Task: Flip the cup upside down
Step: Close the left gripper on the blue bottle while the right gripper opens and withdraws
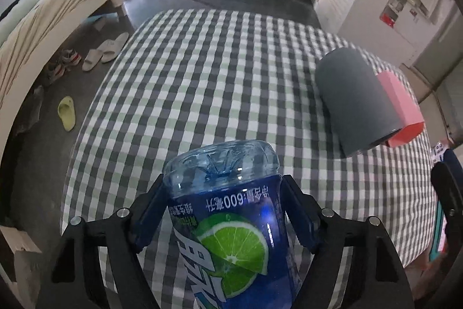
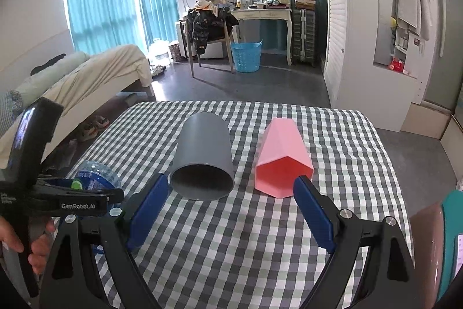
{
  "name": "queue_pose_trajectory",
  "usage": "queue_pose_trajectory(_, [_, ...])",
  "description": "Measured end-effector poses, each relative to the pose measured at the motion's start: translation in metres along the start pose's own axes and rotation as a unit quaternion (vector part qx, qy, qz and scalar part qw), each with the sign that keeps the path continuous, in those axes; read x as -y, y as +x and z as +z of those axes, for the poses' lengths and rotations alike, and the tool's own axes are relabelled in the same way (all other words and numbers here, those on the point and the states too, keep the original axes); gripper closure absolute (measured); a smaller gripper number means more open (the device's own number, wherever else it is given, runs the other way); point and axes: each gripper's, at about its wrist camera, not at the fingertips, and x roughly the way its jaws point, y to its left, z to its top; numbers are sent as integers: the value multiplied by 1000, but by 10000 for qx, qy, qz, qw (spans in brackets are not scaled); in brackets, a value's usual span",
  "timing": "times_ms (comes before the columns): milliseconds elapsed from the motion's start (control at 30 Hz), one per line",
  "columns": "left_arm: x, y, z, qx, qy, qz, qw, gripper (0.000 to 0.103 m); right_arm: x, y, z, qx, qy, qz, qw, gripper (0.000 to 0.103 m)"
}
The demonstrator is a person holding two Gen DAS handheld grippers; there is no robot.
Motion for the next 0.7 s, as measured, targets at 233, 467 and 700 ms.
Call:
queue_pose_trajectory(233, [8, -33, 10, 696, 126, 47, 9975, 25, 0, -3, -2, 15, 27, -51, 10000, 15])
queue_pose_trajectory(467, [4, -48, 2, 1076, 105, -37, 9941, 26, -3, -5, -5, -11, -3, -86, 10000, 15])
queue_pose_trajectory(700, [12, -58, -24, 1207, 205, -290, 9921, 26, -4, -8, -4, 14, -12, -125, 9999, 15])
